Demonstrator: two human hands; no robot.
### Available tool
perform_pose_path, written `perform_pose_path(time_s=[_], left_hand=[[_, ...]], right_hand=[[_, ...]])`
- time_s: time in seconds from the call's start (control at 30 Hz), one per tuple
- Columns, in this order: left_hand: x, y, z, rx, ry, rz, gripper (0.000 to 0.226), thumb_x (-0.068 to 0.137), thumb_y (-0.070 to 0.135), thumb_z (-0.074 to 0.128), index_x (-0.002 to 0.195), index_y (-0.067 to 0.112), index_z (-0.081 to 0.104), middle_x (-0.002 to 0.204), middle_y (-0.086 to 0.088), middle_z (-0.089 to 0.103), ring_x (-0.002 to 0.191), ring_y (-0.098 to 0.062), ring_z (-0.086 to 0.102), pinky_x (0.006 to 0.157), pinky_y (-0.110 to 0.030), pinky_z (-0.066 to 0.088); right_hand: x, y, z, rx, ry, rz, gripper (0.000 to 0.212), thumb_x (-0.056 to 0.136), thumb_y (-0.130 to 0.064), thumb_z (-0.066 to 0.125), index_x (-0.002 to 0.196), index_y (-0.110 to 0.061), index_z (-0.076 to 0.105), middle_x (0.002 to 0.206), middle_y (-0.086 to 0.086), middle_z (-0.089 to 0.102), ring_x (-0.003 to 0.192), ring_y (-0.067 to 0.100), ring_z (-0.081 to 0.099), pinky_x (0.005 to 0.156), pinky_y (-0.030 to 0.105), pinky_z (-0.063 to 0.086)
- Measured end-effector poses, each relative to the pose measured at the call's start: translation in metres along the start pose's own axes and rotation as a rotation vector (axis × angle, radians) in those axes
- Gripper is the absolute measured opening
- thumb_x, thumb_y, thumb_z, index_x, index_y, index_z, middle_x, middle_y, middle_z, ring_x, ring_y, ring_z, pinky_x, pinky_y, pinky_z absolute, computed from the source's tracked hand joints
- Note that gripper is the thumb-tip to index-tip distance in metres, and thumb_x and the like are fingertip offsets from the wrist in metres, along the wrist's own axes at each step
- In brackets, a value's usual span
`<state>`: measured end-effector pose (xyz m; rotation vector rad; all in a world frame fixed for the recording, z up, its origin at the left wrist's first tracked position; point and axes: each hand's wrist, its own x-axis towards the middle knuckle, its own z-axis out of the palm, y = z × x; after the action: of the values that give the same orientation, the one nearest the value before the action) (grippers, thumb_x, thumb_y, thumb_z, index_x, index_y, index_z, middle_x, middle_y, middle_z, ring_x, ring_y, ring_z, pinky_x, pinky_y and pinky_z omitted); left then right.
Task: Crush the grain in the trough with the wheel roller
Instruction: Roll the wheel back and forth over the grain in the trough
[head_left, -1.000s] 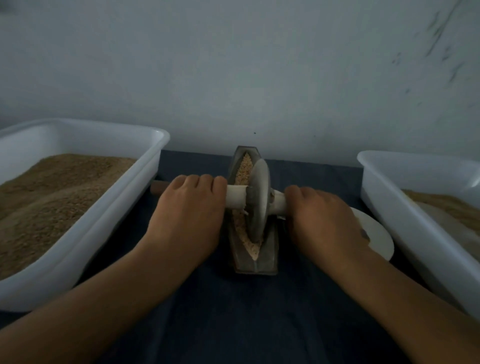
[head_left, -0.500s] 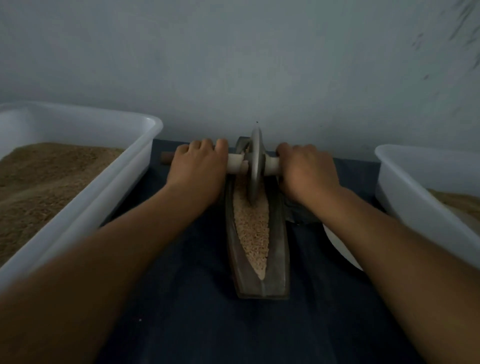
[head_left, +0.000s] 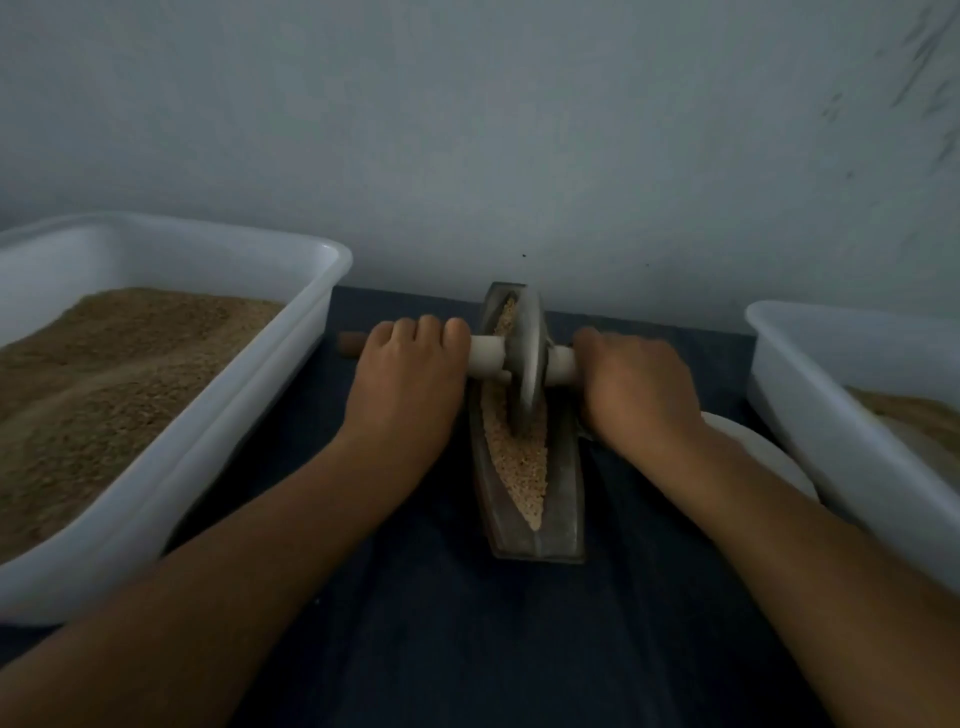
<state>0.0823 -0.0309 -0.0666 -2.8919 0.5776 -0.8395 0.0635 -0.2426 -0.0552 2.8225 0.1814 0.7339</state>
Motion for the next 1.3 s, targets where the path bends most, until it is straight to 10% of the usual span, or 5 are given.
perform_pose_path(time_s=[0.33, 1.3], left_hand=[[-0.055, 0.010, -0.048, 0.058, 0.002, 0.082, 0.061, 0.087, 0.034, 0.060, 0.139, 0.015, 0.033, 0.129, -0.008, 0.049, 0.116, -0.027, 0.048, 0.108, -0.041, 0.032], [0.038, -0.008, 0.017, -0.040, -0.066, -0.078, 0.028, 0.086, 0.026, 0.065, 0.103, 0.023, 0.043, 0.098, -0.001, 0.062, 0.087, -0.021, 0.061, 0.074, -0.035, 0.040]], right_hand=[[-0.062, -0.006, -0.029, 0.123, 0.028, 0.004, 0.023, 0.076, -0.012, 0.075, 0.084, -0.016, 0.054, 0.075, 0.003, 0.058, 0.064, 0.020, 0.050, 0.060, 0.030, 0.030], [0.037, 0.006, 0.016, 0.021, 0.029, 0.063, 0.007, 0.088, -0.022, 0.060, 0.095, -0.021, 0.061, 0.087, 0.002, 0.066, 0.078, 0.025, 0.062, 0.055, 0.030, 0.022]])
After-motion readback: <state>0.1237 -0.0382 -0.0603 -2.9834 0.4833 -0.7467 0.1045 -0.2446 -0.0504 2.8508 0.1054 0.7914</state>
